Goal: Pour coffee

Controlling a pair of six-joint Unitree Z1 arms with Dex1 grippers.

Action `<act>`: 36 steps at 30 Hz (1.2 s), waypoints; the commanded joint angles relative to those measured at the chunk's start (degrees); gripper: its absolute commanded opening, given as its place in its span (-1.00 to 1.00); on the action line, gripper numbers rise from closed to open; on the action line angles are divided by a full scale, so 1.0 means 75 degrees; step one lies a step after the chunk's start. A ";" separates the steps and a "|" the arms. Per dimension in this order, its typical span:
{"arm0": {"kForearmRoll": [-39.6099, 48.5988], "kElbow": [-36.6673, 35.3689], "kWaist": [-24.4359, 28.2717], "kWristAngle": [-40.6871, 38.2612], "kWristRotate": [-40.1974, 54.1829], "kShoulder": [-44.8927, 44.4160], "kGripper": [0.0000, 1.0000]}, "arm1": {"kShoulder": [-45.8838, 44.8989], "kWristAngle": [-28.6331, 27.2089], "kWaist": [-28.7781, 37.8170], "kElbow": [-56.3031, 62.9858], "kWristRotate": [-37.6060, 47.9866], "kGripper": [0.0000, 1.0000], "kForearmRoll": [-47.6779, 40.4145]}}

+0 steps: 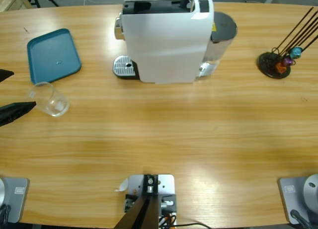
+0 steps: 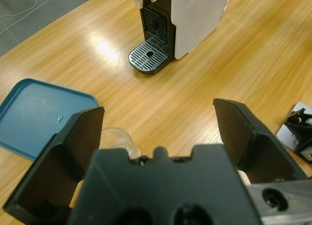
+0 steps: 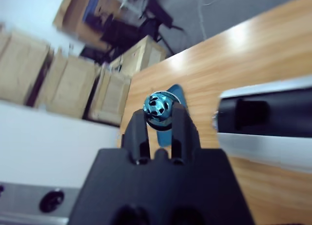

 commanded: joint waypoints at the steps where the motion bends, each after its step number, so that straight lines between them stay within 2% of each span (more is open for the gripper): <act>1: 0.0075 0.0215 0.0029 -0.0106 -0.0086 -0.0293 0.94 | -0.0296 0.0498 0.0272 0.0313 -0.3440 -1.00 -0.0477; 6: 0.0082 0.0187 0.0029 -0.0106 -0.0097 -0.0274 0.94 | -0.0675 0.0249 0.0757 0.0270 -0.4731 -1.00 0.0873; 9: 0.0082 0.0201 0.0026 -0.0101 -0.0097 -0.0258 0.94 | -0.1280 0.0010 0.1322 0.1149 -0.4863 -1.00 0.1143; 12: 0.0054 0.0208 0.0022 -0.0106 -0.0097 -0.0209 0.94 | -0.1648 0.0020 0.1498 0.1937 -0.4792 -1.00 0.0531; 14: 0.0047 0.0187 0.0026 -0.0106 -0.0097 -0.0192 0.94 | -0.1636 0.0332 0.1498 0.2063 -0.4792 -1.00 -0.0250; 17: 0.0033 -0.0043 0.0029 -0.0101 -0.0153 -0.0096 0.94 | -0.1205 0.1358 0.1498 0.1574 -0.4792 -1.00 -0.1138; 21: 0.0056 -0.1023 0.0054 -0.0720 -0.0850 0.0813 0.94 | -0.0554 0.2352 0.1498 0.1154 -0.4682 -1.00 -0.1548; 24: 0.0056 -0.1604 0.0795 -0.1747 -0.1182 0.1727 0.94 | -0.0291 0.2678 0.1331 0.1637 -0.4363 -1.00 -0.2200; 27: -0.0075 -0.1815 0.1650 -0.2576 -0.1501 0.1985 0.94 | -0.0146 0.3053 0.0935 0.2129 -0.4014 -1.00 -0.2877; 36: -0.0131 -0.1597 0.1742 -0.2086 -0.1436 0.1418 0.93 | -0.0108 0.3268 0.0235 0.2809 -0.3843 -1.00 -0.3446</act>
